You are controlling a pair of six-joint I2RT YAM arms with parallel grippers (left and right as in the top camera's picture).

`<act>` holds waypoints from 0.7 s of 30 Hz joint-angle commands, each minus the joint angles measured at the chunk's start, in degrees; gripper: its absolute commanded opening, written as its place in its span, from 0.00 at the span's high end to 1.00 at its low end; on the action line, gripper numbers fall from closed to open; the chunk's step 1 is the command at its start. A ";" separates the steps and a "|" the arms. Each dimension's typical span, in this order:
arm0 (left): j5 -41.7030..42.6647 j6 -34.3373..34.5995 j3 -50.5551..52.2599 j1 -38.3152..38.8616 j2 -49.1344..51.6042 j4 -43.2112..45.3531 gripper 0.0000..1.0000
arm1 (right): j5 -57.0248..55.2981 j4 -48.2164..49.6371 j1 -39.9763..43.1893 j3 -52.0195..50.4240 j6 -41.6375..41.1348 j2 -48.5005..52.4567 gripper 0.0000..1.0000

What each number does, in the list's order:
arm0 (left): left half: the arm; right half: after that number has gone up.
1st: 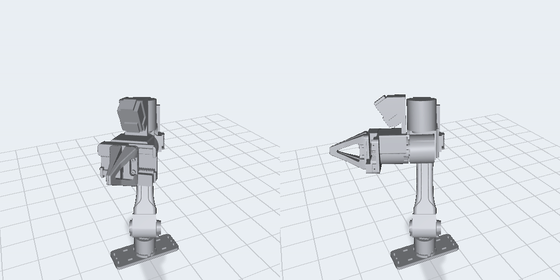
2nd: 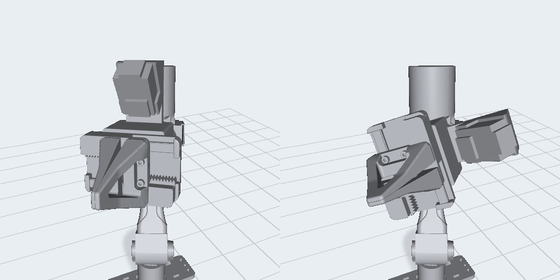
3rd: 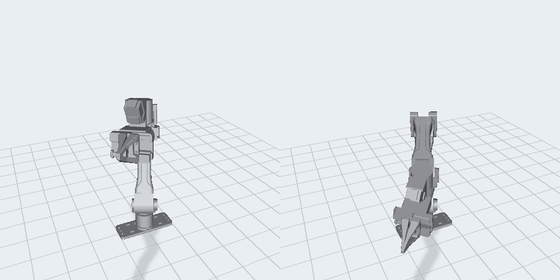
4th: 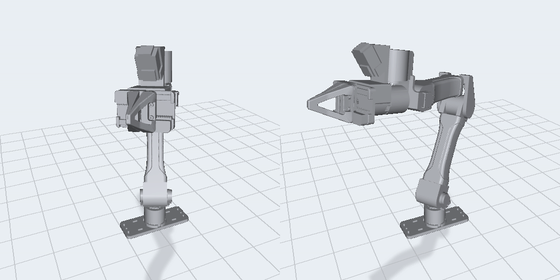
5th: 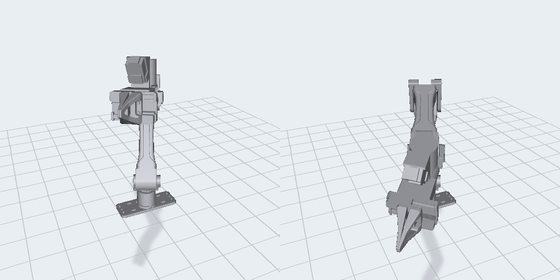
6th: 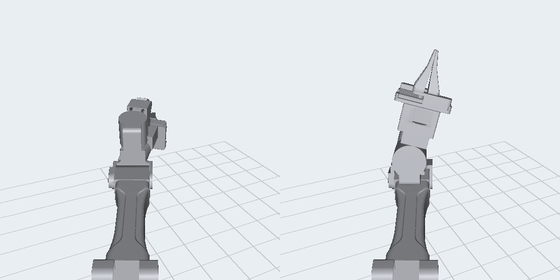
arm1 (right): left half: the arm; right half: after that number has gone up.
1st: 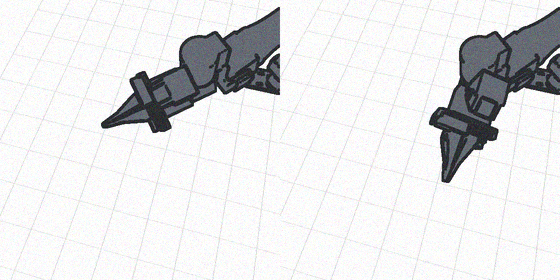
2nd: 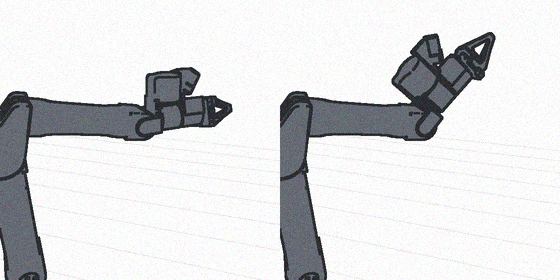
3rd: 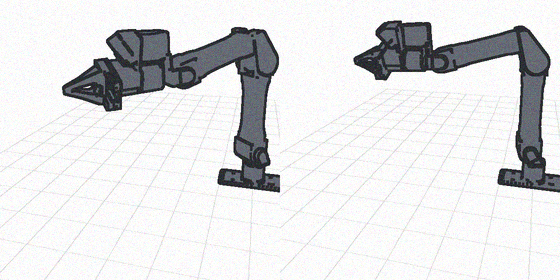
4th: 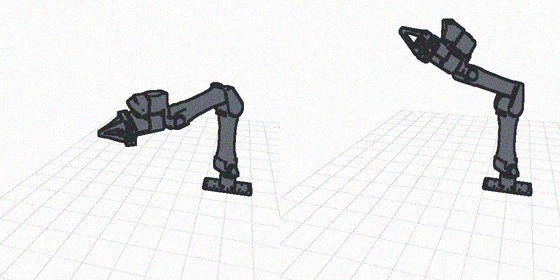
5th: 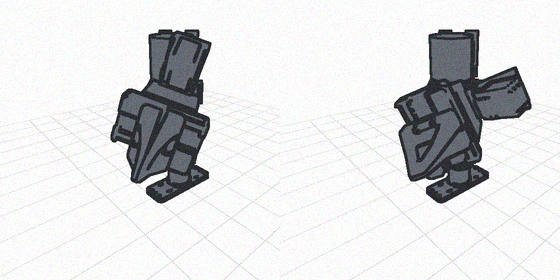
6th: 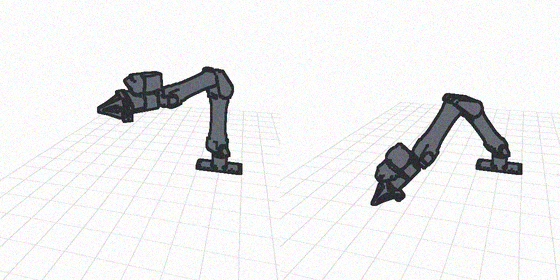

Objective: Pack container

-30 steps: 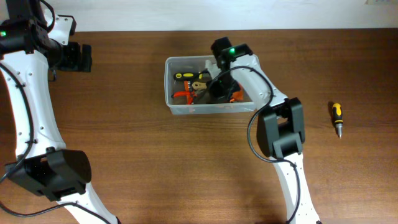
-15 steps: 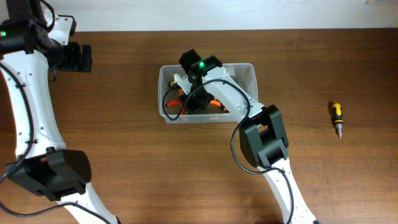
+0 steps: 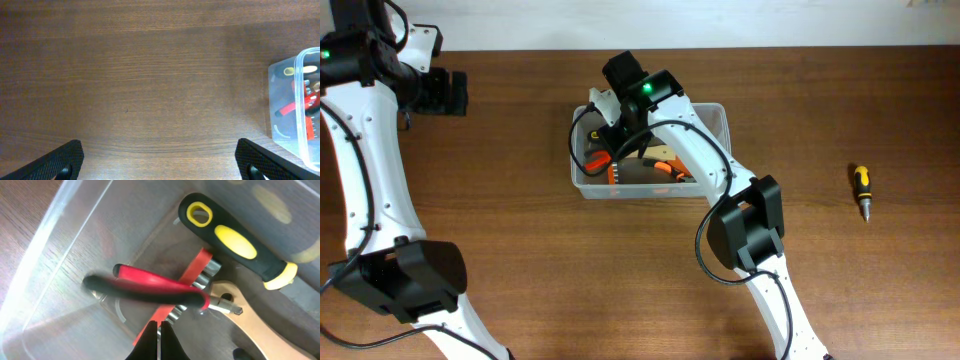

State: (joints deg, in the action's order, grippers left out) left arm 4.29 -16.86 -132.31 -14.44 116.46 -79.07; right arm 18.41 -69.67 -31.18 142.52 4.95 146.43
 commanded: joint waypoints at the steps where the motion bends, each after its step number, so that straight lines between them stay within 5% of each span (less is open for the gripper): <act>1: 0.42 0.59 -0.74 -0.13 -1.62 0.11 0.01 | 1.33 0.31 -1.36 -0.13 -0.94 -1.42 0.96; 21: 0.42 0.59 -0.74 -0.13 -1.62 0.11 0.01 | -0.87 5.01 -1.97 -3.26 -0.96 -0.39 0.96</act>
State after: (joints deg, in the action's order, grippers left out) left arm 4.29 -16.86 -132.31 -14.44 116.46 -79.07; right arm 18.04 -64.75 -32.69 140.94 4.47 146.43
